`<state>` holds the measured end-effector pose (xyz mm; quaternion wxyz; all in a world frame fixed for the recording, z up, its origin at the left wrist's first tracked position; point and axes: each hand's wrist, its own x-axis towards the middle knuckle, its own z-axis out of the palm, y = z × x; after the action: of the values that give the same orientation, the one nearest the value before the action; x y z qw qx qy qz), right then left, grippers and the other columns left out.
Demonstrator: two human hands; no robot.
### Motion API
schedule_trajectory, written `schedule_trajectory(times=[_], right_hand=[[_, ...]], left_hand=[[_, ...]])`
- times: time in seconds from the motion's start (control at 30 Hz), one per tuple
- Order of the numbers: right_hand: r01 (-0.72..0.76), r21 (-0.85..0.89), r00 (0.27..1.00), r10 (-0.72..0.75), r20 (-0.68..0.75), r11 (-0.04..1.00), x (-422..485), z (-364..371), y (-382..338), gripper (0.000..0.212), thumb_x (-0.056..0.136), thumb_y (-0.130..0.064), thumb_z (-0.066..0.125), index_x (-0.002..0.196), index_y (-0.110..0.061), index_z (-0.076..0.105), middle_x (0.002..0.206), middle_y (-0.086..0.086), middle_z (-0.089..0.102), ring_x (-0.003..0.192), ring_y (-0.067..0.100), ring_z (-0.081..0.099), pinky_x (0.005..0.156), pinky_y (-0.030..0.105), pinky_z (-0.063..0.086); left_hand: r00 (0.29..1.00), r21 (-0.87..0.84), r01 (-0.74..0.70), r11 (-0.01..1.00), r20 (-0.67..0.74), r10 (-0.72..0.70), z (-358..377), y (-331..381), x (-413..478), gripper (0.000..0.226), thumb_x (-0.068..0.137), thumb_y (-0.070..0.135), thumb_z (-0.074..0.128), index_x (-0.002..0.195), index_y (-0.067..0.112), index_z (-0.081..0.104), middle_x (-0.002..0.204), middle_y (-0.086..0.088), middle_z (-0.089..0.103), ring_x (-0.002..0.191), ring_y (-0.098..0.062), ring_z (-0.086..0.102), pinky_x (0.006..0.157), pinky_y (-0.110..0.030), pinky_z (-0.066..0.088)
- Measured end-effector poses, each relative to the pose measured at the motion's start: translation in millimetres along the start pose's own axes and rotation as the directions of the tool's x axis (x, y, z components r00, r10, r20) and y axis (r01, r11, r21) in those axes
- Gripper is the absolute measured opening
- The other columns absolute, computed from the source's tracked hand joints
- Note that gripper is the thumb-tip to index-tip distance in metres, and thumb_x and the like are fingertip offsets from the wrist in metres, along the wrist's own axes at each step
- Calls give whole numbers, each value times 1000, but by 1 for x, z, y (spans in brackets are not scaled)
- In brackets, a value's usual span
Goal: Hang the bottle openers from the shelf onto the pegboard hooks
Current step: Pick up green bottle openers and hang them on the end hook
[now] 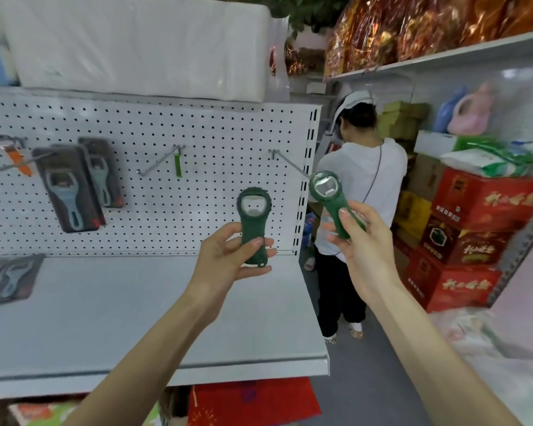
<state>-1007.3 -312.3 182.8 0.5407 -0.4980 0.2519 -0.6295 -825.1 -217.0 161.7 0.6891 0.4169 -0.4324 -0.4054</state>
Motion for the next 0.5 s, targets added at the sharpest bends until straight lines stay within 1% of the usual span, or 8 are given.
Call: schedule_trajectory(times=[0.13, 0.2, 0.33, 0.5], right_hand=[[-19, -21, 1000, 19, 1, 1000, 9, 2, 4, 11, 95, -4, 54, 104, -8, 59, 92, 9, 70, 69, 13, 70, 59, 19, 53], [-30, -20, 1000, 30, 9, 999, 13, 3, 7, 12, 95, -5, 54, 105, -7, 59, 94, 10, 70, 71, 15, 71, 60, 20, 54], [-30, 1, 999, 30, 19, 1000, 22, 7, 12, 11, 95, -5, 54, 105, -6, 59, 89, 6, 71, 73, 17, 72, 65, 20, 55], [-38, 69, 999, 36, 26, 997, 33, 14, 16, 7, 95, -5, 53, 99, -4, 59, 74, 3, 73, 73, 15, 72, 68, 19, 55]], left_hand=[[1000, 1, -9, 1000, 14, 9, 4, -4, 10, 15, 91, 5, 59, 106, 4, 61, 95, -15, 74, 91, -28, 72, 67, -32, 58], [1000, 1, -11, 1000, 9, 11, 4, -5, 15, 16, 91, 6, 58, 107, 3, 61, 96, -15, 74, 91, -28, 72, 67, -31, 58], [1000, -6, -18, 1000, -13, 18, 2, -6, 22, 14, 92, 6, 58, 104, 4, 62, 95, -16, 74, 91, -27, 72, 67, -30, 58], [999, -9, -17, 1000, -27, 17, -3, -4, 29, 15, 92, 7, 58, 106, 4, 62, 94, -16, 74, 91, -27, 72, 67, -29, 58]])
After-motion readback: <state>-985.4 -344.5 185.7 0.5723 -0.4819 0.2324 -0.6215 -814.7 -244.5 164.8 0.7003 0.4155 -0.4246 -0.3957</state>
